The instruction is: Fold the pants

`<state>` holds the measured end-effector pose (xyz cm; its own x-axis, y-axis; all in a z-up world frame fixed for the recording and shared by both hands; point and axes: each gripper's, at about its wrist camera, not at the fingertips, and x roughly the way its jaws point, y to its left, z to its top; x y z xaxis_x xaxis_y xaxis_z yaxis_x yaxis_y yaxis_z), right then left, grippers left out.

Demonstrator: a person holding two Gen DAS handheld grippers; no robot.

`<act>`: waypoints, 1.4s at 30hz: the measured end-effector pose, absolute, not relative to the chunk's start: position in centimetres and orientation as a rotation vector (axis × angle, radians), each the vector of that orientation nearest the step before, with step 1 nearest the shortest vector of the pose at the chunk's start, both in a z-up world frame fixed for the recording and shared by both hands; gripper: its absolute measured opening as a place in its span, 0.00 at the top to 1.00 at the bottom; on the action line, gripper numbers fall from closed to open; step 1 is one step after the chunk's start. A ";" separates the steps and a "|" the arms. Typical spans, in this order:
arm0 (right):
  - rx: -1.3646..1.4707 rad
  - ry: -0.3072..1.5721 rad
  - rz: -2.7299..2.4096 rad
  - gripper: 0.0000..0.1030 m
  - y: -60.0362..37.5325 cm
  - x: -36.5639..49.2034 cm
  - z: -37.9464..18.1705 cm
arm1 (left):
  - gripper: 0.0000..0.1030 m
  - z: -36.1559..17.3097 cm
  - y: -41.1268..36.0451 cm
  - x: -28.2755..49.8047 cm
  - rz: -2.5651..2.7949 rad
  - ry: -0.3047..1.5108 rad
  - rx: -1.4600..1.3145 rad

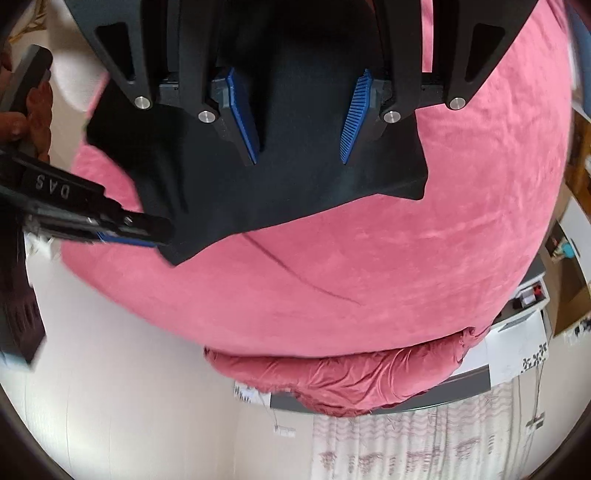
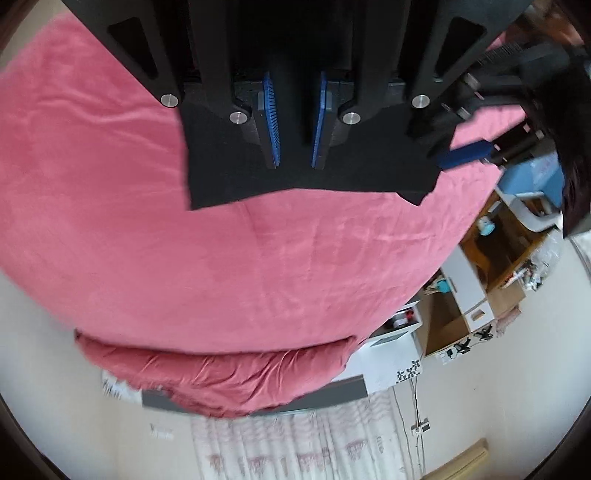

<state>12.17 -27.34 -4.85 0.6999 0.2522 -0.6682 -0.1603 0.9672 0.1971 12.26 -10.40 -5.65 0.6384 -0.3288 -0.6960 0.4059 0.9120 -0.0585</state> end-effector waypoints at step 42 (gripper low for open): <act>0.178 0.774 0.159 0.94 -31.0 6.0 -9.4 | 0.55 -7.1 -8.6 8.9 -0.243 0.821 0.062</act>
<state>5.95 -31.03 -9.35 0.7048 0.2074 -0.6785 -0.0774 0.9731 0.2171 8.94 -8.61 -7.13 0.6558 -0.1901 -0.7306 0.2378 0.9705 -0.0391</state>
